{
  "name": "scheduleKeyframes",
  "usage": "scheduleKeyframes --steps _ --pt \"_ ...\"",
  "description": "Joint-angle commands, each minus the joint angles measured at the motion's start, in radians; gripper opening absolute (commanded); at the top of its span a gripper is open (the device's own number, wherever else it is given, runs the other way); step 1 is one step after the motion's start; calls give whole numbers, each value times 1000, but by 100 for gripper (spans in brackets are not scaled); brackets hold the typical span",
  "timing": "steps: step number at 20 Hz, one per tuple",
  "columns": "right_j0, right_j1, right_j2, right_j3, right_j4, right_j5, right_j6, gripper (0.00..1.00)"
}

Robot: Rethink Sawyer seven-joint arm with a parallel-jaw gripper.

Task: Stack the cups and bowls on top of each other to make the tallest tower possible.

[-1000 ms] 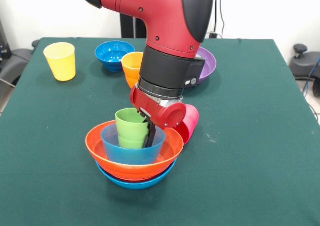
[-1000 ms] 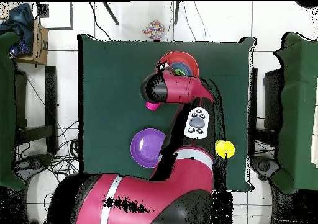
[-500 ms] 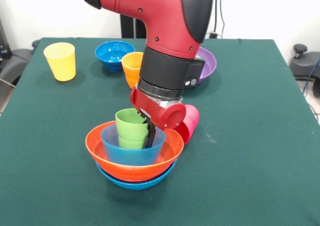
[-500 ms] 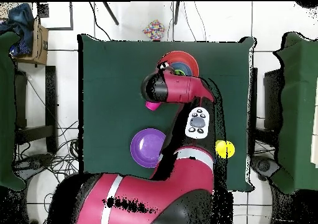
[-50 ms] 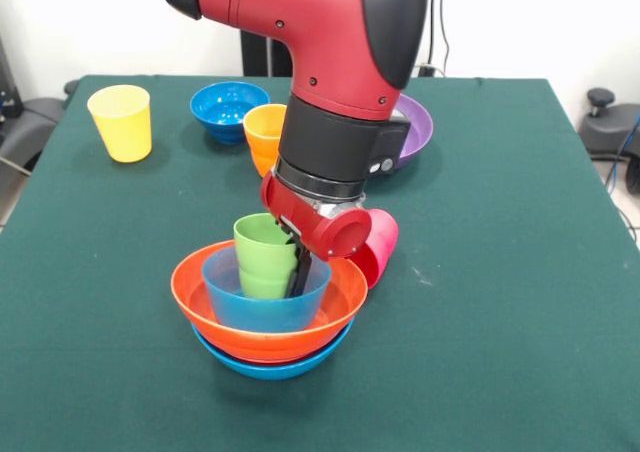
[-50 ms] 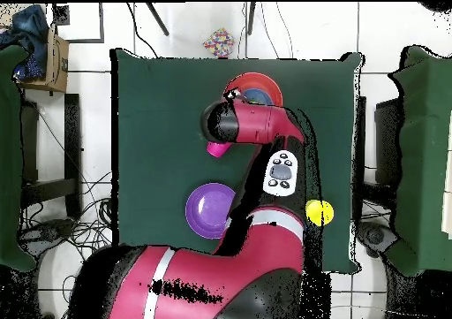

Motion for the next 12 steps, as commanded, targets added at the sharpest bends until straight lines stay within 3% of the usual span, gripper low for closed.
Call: scheduleKeyframes --steps 1,5,12 --pt "-8 64 96 -40 2 161 -53 0" --pt "-2 67 87 -62 -6 224 -67 0" --pt "0 70 87 -68 -14 237 -64 0"
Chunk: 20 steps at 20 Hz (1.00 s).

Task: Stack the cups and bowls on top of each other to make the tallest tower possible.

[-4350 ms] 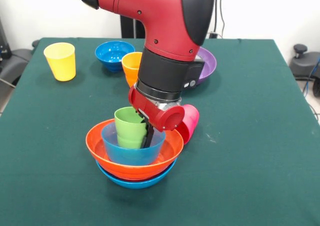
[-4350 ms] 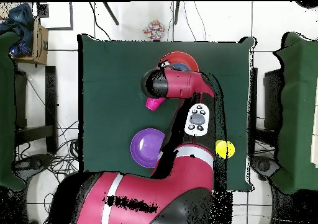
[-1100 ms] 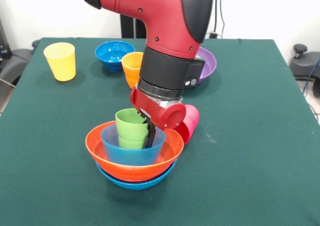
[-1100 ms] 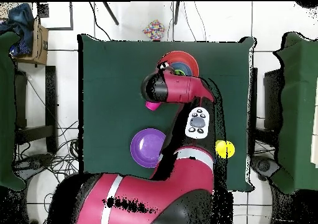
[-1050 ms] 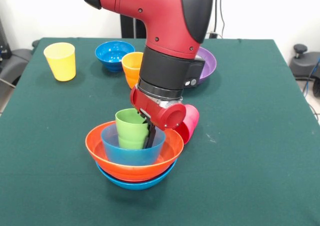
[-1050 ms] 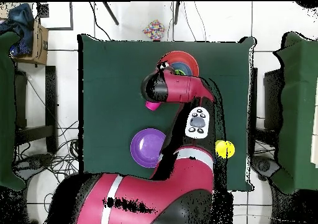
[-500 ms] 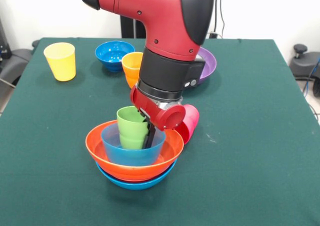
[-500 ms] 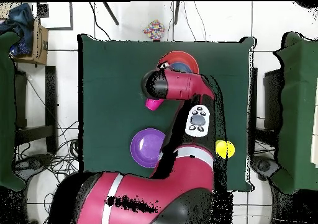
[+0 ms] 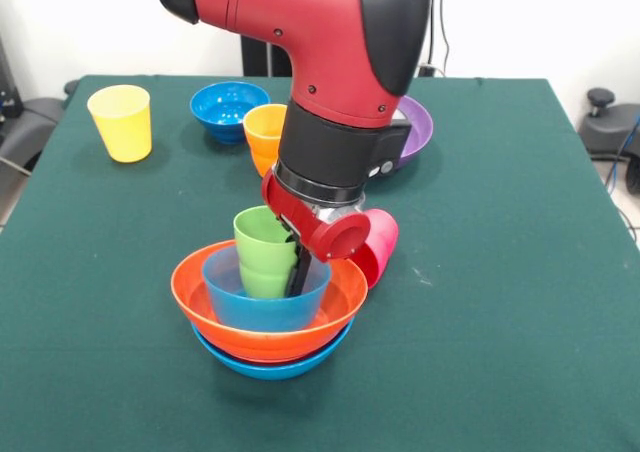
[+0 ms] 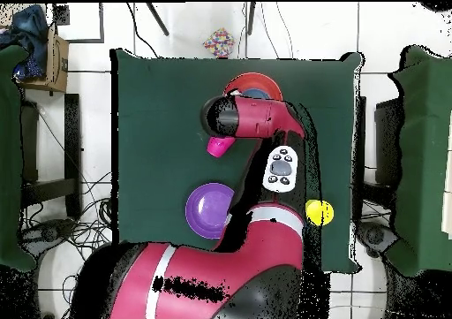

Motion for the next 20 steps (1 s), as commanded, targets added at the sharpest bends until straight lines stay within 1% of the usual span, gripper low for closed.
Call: scheduleKeyframes --steps 1,20 --pt "0 56 88 -24 -15 123 -63 0" --pt "-6 55 97 -30 -6 161 -63 0"
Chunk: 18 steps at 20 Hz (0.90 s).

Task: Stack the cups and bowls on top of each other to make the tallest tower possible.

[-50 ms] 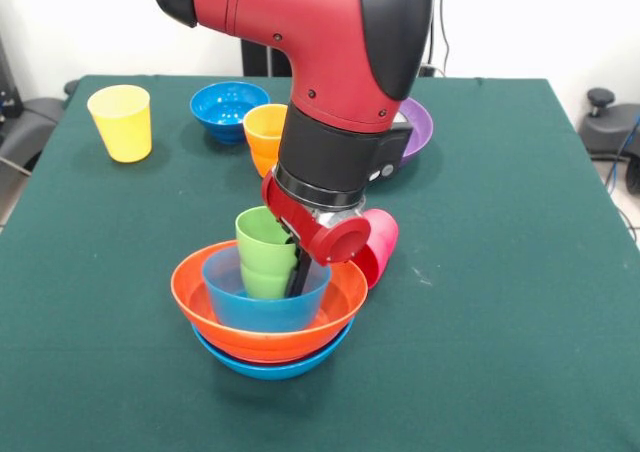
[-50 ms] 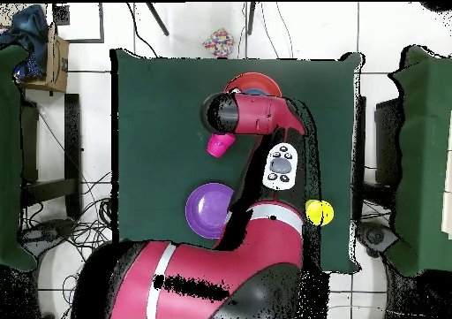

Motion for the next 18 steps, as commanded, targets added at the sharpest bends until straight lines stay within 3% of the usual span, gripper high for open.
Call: scheduleKeyframes --steps 1,18 --pt "-7 45 98 -2 -6 123 -64 0" --pt "-16 50 109 3 12 142 -59 0"
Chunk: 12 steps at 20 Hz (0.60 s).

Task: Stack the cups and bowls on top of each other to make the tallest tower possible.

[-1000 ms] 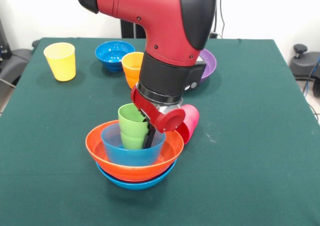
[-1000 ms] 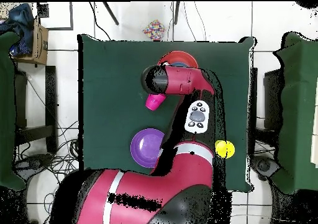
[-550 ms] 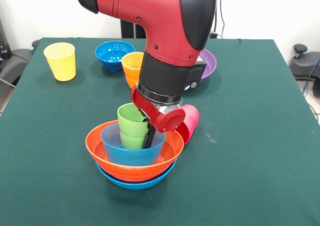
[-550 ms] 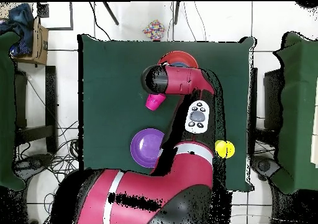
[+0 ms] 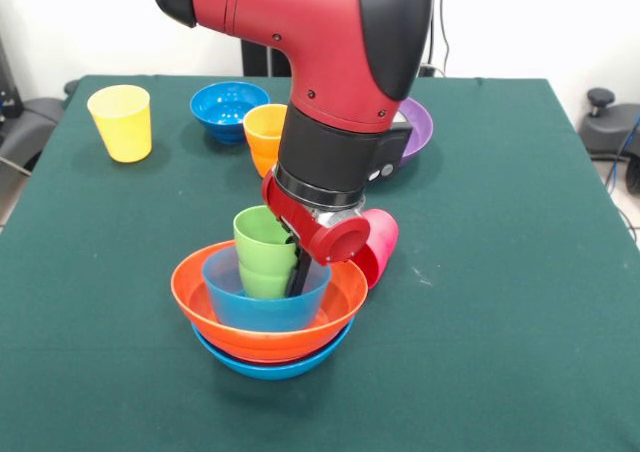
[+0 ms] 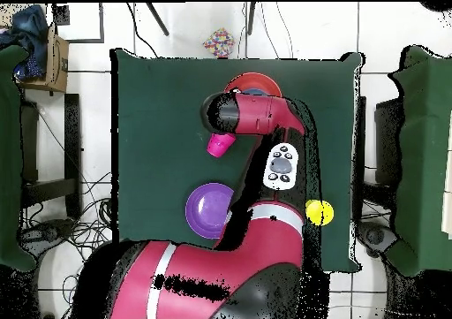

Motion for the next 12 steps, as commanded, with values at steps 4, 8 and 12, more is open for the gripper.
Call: scheduleKeyframes --steps 4,8,12 --pt "-12 53 105 6 6 128 -55 0" --pt "-15 60 107 5 8 135 -56 0" --pt "-16 65 109 6 9 134 -57 0"
